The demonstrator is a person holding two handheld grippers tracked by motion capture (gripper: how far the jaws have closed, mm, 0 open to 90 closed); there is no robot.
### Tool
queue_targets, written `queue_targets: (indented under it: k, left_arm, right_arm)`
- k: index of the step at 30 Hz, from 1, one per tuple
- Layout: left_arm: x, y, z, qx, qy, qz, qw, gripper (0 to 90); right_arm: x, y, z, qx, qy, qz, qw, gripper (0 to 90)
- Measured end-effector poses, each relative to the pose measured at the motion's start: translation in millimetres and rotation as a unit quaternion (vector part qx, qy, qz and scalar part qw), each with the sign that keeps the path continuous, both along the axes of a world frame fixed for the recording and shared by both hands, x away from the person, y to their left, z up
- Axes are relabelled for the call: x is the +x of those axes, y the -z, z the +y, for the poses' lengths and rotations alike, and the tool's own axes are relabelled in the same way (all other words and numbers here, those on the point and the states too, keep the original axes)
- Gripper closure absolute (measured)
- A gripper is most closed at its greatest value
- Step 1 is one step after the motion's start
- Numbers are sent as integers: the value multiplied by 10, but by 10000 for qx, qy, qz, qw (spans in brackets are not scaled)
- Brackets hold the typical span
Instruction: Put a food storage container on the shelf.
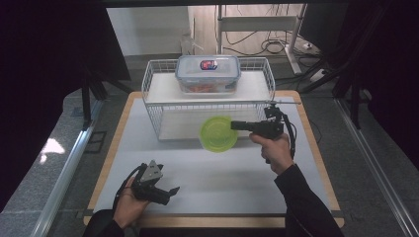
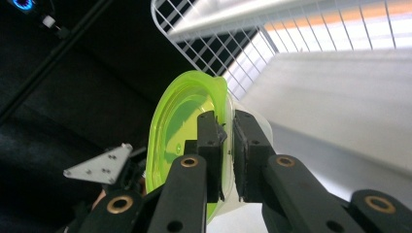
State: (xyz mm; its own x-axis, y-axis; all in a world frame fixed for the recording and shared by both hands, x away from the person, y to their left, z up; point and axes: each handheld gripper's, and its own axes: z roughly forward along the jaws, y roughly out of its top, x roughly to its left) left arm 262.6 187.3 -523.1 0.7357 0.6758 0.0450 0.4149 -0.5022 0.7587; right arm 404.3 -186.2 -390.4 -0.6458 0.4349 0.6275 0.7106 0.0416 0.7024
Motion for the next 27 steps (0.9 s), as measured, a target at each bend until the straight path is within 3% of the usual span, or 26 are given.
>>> queue_targets:
  k: [5,9,16,27]
  left_arm:
    - [2,1,-1,9,5,-4,10000,35]
    - [3,2,1,2,3,-5,10000,35]
    - [1,2,1,-36,-3,-11,10000,35]
    - [1,0,6,-35,13,15,10000,35]
  right_arm:
    - [36,-180,-8,91,44,-99,9999,834]
    - [103,-431,4,267,75,-243,9993,842]
    - [217,-743,62,262,220,-462,9983,843]
    - [436,-1080,81,412,540,-590,9959,843]
